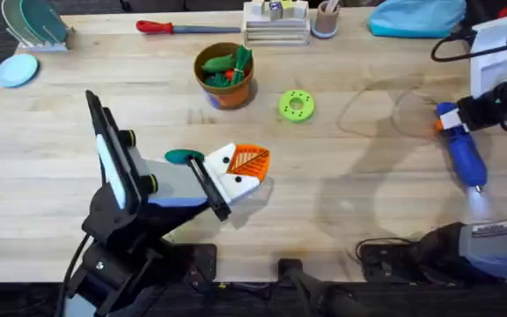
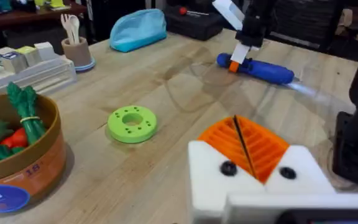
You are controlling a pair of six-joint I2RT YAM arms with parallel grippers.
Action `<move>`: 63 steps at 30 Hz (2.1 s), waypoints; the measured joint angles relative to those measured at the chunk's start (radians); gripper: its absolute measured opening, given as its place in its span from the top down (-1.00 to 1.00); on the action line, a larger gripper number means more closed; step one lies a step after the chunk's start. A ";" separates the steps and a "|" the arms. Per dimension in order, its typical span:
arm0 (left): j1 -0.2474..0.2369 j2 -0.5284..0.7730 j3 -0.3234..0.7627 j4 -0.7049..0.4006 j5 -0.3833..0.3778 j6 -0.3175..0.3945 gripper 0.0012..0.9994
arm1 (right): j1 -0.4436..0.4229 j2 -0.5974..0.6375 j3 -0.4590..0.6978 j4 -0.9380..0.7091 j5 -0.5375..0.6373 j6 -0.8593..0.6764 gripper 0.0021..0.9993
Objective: Pick up the gripper from the table and insert it into the empty holder that is missing its gripper. Then pick up a screw, insert it into the mounting hole, and use the screwdriver to tighten it. Finally, clean up the table by picking up the vegetable and placing it into the bucket.
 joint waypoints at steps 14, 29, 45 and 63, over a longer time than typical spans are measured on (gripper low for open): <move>0.000 0.000 0.000 0.000 0.000 0.000 0.98 | 0.055 -0.120 0.060 0.024 0.011 0.053 0.96; 0.000 0.000 0.000 0.000 0.000 0.000 0.98 | 0.119 -0.542 0.071 0.239 -0.205 0.475 0.96; 0.000 0.000 0.000 0.000 0.000 0.000 0.98 | 0.631 -0.800 -0.283 0.941 -0.429 0.841 0.96; 0.000 0.000 0.000 0.000 -0.002 0.000 0.98 | 1.105 -0.690 -0.304 1.215 -0.607 0.923 0.96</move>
